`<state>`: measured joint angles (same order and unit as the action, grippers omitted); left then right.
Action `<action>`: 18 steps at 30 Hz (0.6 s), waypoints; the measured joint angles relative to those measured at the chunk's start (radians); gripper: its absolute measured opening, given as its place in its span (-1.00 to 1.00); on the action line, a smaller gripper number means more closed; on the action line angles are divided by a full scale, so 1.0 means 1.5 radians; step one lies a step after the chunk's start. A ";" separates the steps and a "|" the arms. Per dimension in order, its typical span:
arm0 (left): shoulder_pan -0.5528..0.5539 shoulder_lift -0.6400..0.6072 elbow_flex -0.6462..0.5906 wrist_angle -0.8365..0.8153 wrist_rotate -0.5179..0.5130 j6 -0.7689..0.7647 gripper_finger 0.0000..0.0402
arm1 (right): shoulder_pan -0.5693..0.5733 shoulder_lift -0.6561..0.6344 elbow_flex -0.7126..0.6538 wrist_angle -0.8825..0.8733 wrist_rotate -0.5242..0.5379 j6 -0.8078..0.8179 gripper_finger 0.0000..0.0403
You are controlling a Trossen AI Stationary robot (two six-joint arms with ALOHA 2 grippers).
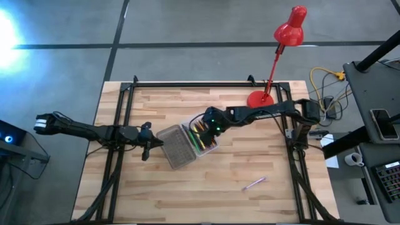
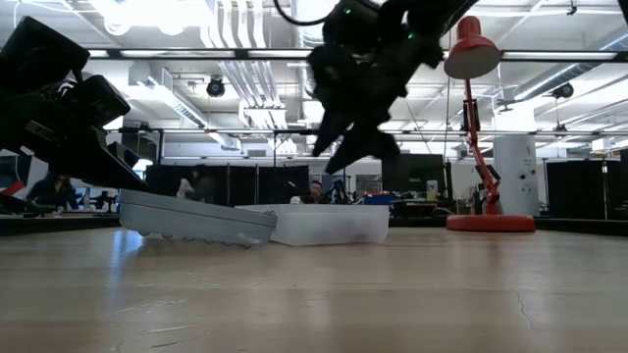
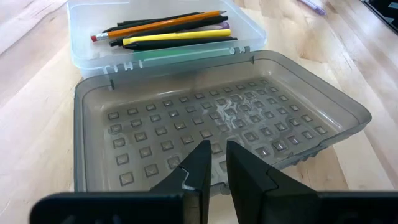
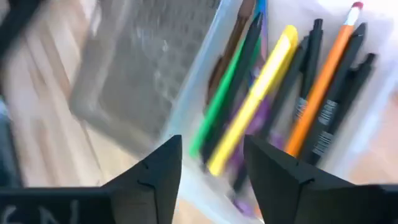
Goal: Pick & place school supplies into a supply box
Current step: Put the purple pen into the gray supply box
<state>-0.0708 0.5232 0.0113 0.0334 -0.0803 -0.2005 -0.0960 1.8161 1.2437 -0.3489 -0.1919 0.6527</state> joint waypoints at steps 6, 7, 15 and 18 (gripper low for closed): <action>0.000 0.000 0.000 0.000 0.000 0.000 -0.83 | 0.052 -0.080 -0.037 -0.193 0.006 -0.296 -0.16; 0.000 0.000 0.000 0.000 0.000 0.000 -0.83 | 0.066 -0.094 -0.051 -0.223 0.013 -0.331 -0.16; 0.000 0.000 0.000 0.000 0.000 0.000 -0.83 | 0.218 -0.193 -0.215 -0.267 0.052 -0.318 -0.24; 0.000 0.000 0.000 0.000 0.000 0.000 -0.83 | 0.285 -0.201 -0.256 -0.251 0.058 -0.260 -0.26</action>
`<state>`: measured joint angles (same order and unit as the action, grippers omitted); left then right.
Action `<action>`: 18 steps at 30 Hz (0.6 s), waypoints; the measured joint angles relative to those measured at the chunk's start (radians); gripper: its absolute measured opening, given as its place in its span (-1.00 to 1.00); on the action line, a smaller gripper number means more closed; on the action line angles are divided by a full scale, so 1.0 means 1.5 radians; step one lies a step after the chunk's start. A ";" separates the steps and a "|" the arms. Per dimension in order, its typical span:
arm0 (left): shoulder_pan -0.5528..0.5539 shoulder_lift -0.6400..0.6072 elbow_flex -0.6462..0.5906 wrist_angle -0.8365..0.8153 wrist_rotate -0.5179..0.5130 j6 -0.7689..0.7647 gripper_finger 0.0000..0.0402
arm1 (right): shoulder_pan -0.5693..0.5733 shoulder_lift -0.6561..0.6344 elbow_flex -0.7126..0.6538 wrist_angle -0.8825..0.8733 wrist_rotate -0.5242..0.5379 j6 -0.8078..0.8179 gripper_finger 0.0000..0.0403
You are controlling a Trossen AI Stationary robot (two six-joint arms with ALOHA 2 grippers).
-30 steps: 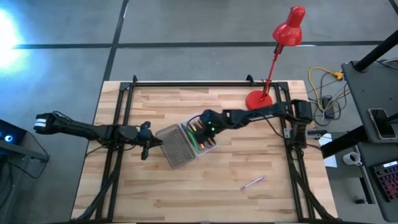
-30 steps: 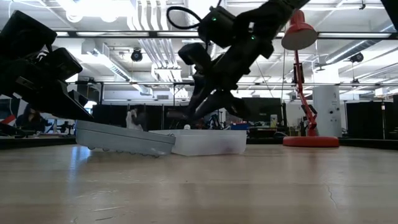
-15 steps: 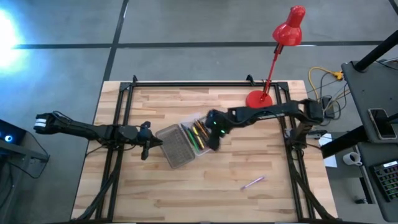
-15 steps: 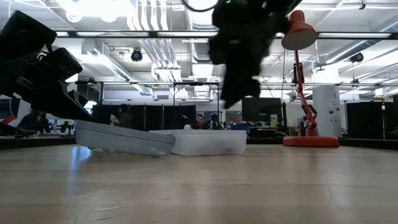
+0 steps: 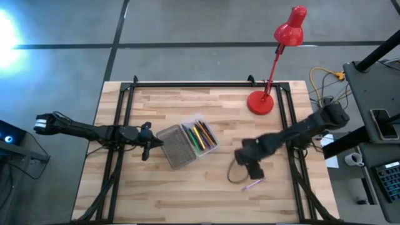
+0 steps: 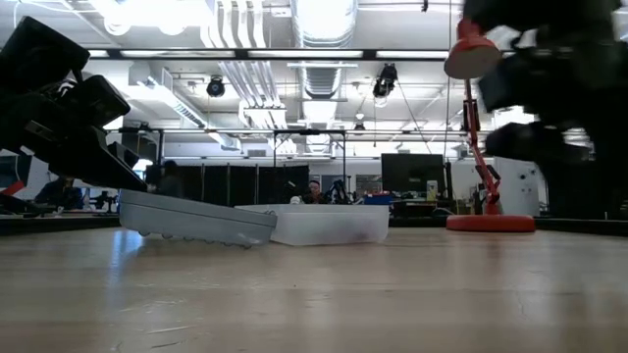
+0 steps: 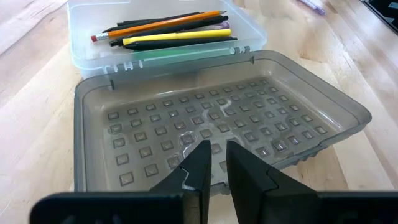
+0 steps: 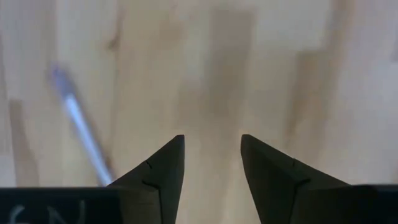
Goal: Pick & place school supplies into a supply box
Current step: Put the purple pen into the gray supply box
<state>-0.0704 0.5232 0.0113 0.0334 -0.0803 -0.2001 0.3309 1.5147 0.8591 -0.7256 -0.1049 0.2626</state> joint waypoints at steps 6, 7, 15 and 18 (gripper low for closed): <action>0.000 0.000 0.000 0.000 0.000 0.000 -0.83 | 0.113 -0.001 -0.039 0.005 0.004 0.079 -0.24; 0.000 0.000 0.000 0.000 0.000 0.000 -0.83 | 0.127 -0.001 -0.042 0.005 0.005 0.091 -0.24; 0.000 0.000 0.000 0.000 0.000 0.000 -0.83 | 0.196 -0.001 -0.047 0.027 0.028 0.126 -0.18; 0.000 0.000 0.000 0.000 0.000 0.000 -0.83 | 0.212 -0.001 -0.052 0.044 0.037 0.127 -0.17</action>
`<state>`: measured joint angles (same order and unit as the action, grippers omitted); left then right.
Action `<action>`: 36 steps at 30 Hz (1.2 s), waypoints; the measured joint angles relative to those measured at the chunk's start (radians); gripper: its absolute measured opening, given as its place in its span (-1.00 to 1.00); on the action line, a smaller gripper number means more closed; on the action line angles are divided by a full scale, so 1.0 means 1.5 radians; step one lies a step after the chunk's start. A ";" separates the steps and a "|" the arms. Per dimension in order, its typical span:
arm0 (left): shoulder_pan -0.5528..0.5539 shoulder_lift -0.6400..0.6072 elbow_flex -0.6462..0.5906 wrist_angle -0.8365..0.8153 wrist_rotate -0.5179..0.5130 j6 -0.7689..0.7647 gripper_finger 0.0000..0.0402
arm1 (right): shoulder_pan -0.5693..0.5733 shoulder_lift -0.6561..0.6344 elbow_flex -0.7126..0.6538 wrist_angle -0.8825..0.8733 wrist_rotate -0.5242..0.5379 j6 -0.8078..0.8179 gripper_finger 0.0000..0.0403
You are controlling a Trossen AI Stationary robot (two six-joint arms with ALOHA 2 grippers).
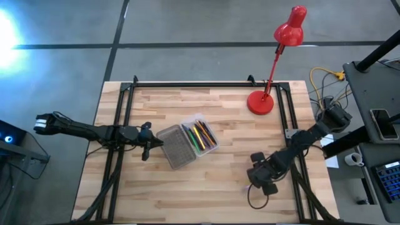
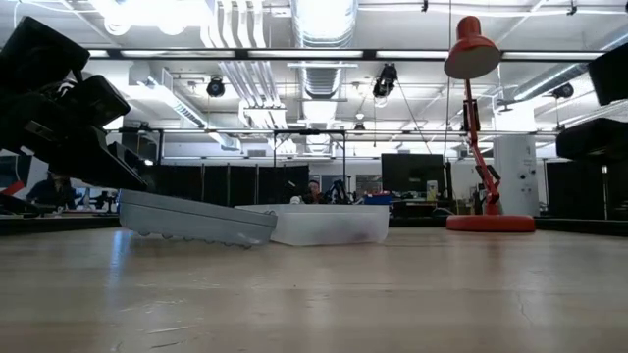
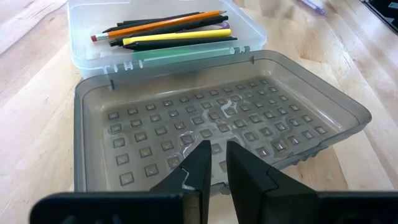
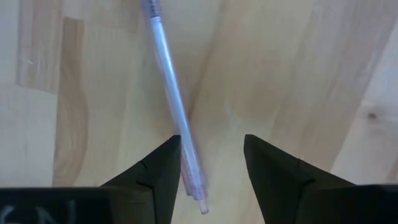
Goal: Pick & place school supplies into a supply box
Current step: Put the purple pen into the gray supply box
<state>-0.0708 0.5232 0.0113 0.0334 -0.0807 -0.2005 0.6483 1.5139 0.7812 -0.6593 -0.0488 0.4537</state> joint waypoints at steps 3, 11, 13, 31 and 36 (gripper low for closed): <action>0.000 0.000 0.000 0.000 0.000 0.000 -0.83 | 0.013 0.000 -0.006 0.021 0.000 0.000 -0.15; 0.000 0.000 0.000 0.000 0.000 0.000 -0.83 | 0.028 0.000 -0.047 0.105 0.019 0.003 -0.15; 0.000 0.000 0.000 0.000 0.000 0.000 -0.83 | 0.028 0.000 -0.059 0.124 0.028 0.012 -0.15; 0.000 0.000 0.000 0.000 0.000 0.000 -0.83 | 0.039 0.042 -0.069 0.118 0.118 0.223 -0.89; 0.000 0.000 0.000 0.000 0.000 0.000 -0.83 | 0.022 0.041 -0.072 0.125 0.147 0.408 -0.90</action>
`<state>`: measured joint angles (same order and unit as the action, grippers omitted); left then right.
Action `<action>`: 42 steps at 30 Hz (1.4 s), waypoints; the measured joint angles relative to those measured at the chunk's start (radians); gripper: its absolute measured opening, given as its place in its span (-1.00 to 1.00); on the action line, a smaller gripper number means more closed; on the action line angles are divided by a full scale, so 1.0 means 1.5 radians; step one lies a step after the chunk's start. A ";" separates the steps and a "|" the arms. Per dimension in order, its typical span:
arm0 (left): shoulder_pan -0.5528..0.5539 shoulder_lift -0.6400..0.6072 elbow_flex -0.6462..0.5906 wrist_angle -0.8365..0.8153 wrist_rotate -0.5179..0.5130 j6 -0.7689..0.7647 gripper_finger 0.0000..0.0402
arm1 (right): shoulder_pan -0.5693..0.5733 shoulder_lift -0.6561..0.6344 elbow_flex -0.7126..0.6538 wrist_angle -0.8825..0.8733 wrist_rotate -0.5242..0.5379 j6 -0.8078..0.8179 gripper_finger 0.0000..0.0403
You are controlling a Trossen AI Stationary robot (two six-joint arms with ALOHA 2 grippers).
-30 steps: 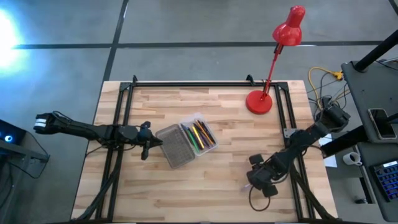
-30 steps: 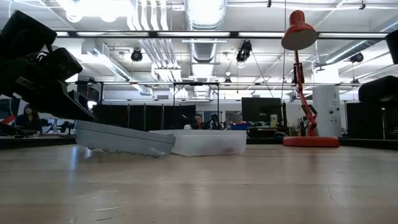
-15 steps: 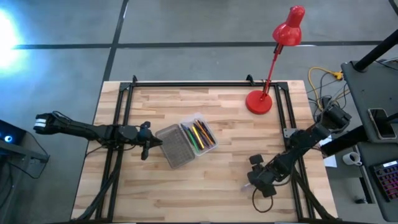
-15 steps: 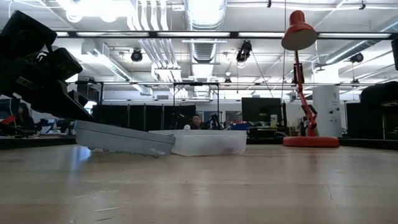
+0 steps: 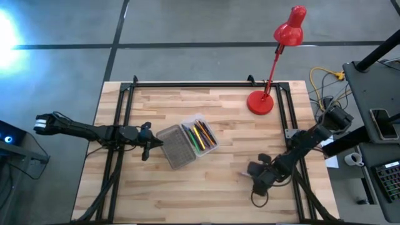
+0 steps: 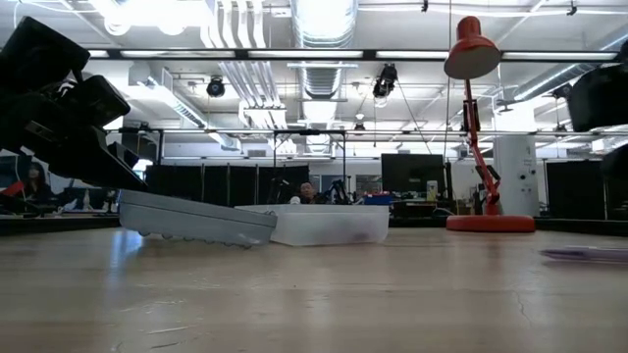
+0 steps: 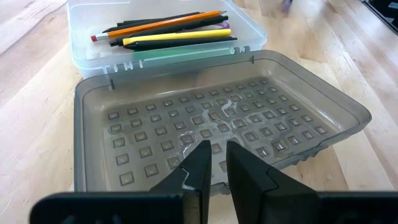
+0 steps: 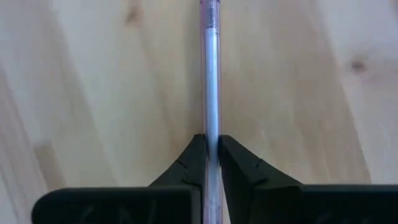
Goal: Pick & place school supplies into a supply box
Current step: Put the purple pen into the gray supply box, then close the gray supply box
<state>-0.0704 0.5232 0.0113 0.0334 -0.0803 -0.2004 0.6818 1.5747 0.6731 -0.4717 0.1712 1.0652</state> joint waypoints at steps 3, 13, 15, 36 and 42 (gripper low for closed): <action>0.000 0.000 0.000 0.000 0.000 0.000 -0.83 | -0.017 -0.006 -0.005 0.010 0.034 0.104 -0.90; 0.000 0.000 0.000 0.000 0.000 0.000 -0.83 | -0.194 -0.062 -0.049 0.255 0.167 0.271 -0.90; 0.000 0.000 0.000 0.000 0.000 0.000 -0.83 | -0.232 -0.063 -0.034 0.352 0.164 0.170 -0.90; 0.000 0.004 0.000 0.000 0.000 0.000 -0.83 | -0.486 0.241 0.363 0.146 -0.065 -0.087 -0.69; 0.000 0.004 0.000 0.000 0.000 0.000 -0.83 | -0.484 0.220 0.383 0.141 -0.041 -0.098 -0.38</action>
<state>-0.0704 0.5297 0.0113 0.0334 -0.0806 -0.2004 -0.0436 1.9048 1.2469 -0.2610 0.1089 0.9185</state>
